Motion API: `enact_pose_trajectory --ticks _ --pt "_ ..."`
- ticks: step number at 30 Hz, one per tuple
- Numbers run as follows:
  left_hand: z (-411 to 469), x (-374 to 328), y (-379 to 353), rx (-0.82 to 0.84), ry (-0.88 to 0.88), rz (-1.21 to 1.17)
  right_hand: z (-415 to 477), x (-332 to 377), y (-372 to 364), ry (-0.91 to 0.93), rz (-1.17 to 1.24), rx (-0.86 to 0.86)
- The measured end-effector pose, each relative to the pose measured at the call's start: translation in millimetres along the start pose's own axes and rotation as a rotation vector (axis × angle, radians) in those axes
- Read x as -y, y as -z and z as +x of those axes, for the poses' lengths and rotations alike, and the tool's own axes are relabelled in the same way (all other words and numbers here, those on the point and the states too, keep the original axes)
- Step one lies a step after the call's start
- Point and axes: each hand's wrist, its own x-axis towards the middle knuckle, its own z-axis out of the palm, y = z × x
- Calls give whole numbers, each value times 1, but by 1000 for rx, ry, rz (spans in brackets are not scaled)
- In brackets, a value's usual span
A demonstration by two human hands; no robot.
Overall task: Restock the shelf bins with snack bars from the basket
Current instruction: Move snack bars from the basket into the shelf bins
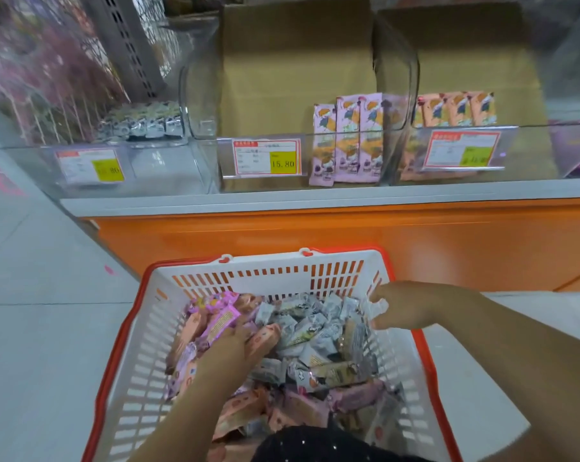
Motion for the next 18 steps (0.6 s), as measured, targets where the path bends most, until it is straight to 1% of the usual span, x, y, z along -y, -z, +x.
enact_pose_trajectory --ticks 2,5,7,9,11,14,16,18 --pt "1 -2 1 -4 2 17 -2 -1 2 3 2 -11" --pt "-5 -12 14 -57 -51 -28 -8 6 7 38 3 -67" --pt "-12 -26 30 -148 -123 -101 -14 14 12 94 21 -125" --pt "-21 -44 48 -264 -234 -165 -23 21 17 149 98 -180" --pt "-33 -65 69 -375 -342 -221 -34 26 22 202 262 -238" --pt "-54 -98 101 -548 -517 -327 -53 32 28 256 681 -308" --pt "-69 -118 121 -652 -598 -371 -69 35 31 302 972 -347" --pt "-83 -136 136 -721 -655 -381 -84 35 35 343 1159 -409"
